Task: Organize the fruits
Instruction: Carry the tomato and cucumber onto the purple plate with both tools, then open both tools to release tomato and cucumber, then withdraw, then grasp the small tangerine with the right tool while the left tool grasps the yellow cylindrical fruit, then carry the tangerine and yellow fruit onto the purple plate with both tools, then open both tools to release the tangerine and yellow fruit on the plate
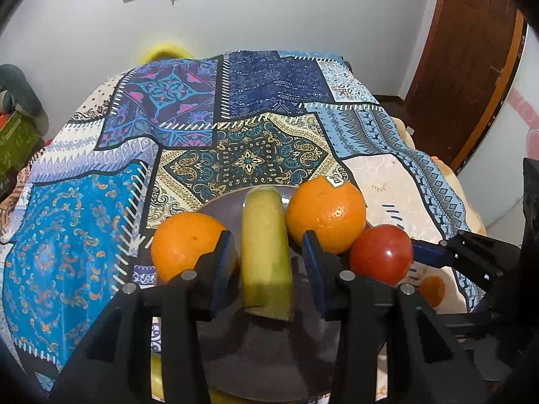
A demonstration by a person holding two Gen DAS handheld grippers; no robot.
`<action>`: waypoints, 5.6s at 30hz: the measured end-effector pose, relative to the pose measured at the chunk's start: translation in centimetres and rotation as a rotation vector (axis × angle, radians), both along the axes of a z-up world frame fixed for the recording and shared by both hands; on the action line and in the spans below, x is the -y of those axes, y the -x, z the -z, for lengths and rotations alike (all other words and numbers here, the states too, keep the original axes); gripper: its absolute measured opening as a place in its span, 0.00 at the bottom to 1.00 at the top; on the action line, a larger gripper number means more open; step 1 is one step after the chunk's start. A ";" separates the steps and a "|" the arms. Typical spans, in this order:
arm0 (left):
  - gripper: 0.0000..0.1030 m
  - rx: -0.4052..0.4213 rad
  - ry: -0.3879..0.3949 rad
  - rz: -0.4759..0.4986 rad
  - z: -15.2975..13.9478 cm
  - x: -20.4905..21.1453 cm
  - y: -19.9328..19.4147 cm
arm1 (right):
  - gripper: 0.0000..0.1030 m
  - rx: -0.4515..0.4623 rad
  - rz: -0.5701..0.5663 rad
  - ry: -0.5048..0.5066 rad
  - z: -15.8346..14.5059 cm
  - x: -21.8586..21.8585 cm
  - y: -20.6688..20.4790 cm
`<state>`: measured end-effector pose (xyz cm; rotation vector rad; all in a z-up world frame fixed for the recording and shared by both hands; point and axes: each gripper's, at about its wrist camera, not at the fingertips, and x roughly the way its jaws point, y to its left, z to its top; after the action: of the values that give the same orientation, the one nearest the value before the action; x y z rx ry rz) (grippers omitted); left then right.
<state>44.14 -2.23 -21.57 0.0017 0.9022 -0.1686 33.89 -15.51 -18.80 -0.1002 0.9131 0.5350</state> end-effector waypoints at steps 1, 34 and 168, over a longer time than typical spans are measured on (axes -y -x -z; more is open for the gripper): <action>0.40 0.002 0.000 -0.001 -0.2 -0.1 0.2 | 0.45 0.000 0.001 0.002 0.0 0.0 0.0; 0.70 -0.061 -0.023 -0.114 -1.7 -7.9 13.0 | 0.61 0.071 0.149 0.085 -4.9 5.2 7.2; 0.52 0.018 -0.047 -0.058 -1.2 -1.6 0.3 | 0.34 0.012 0.016 -0.023 0.2 0.3 -0.8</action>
<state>43.83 -0.63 -20.42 0.0206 0.8874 -0.0935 34.71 -15.81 -18.99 -0.0756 0.8954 0.5296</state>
